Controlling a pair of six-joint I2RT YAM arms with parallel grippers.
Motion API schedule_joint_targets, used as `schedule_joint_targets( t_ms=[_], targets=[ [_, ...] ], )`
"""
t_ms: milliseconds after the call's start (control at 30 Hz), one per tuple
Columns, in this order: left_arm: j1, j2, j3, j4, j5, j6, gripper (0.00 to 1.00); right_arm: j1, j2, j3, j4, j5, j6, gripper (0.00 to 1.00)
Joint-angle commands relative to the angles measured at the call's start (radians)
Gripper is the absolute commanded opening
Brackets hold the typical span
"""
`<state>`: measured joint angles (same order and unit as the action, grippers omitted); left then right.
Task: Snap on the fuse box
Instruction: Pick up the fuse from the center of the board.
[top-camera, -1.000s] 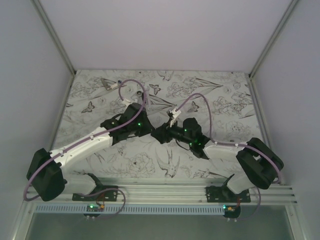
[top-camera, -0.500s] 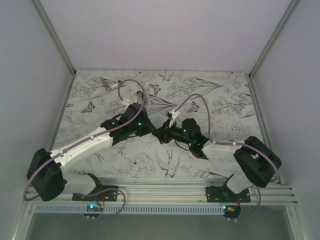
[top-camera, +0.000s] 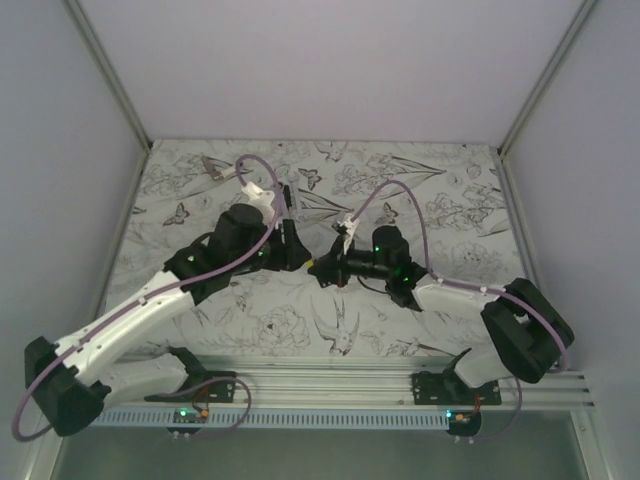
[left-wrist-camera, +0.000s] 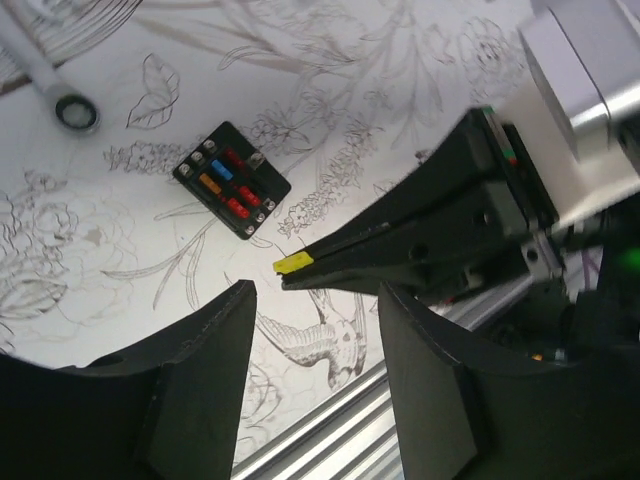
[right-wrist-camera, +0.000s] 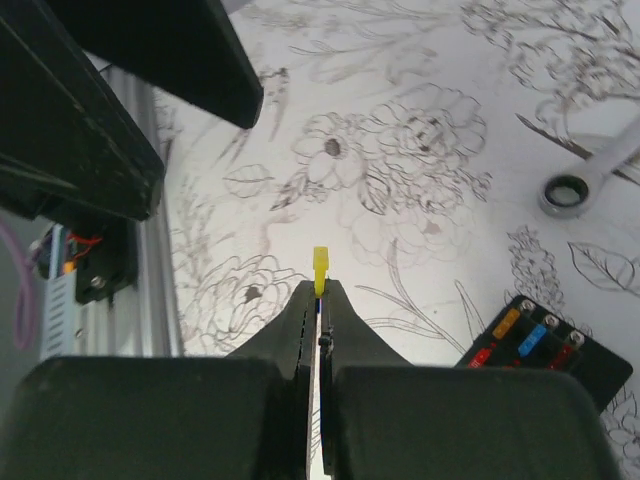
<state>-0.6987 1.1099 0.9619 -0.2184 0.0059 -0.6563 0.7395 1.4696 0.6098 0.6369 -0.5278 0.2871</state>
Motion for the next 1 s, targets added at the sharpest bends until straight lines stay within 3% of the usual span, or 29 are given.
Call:
schedule_joint_targets(
  t_ms=[0, 200, 400, 600, 967],
  targets=[
    [0.021, -0.078, -0.006, -0.016, 0.201, 0.302, 0.55, -0.051, -0.071, 0.076, -0.12, -0.262, -0.089, 0.0],
    [0.022, -0.075, -0.005, -0.011, 0.338, 0.434, 0.51, -0.083, -0.119, 0.176, -0.347, -0.454, -0.204, 0.0],
    [0.022, -0.061, 0.011, -0.009, 0.448, 0.464, 0.43, -0.089, -0.171, 0.243, -0.545, -0.505, -0.324, 0.0],
    [0.022, -0.067, 0.012, -0.008, 0.503, 0.479, 0.31, -0.088, -0.172, 0.25, -0.555, -0.555, -0.335, 0.0],
    [0.007, -0.024, 0.027, -0.007, 0.541, 0.489, 0.24, -0.088, -0.167, 0.249, -0.55, -0.572, -0.332, 0.01]
  ],
)
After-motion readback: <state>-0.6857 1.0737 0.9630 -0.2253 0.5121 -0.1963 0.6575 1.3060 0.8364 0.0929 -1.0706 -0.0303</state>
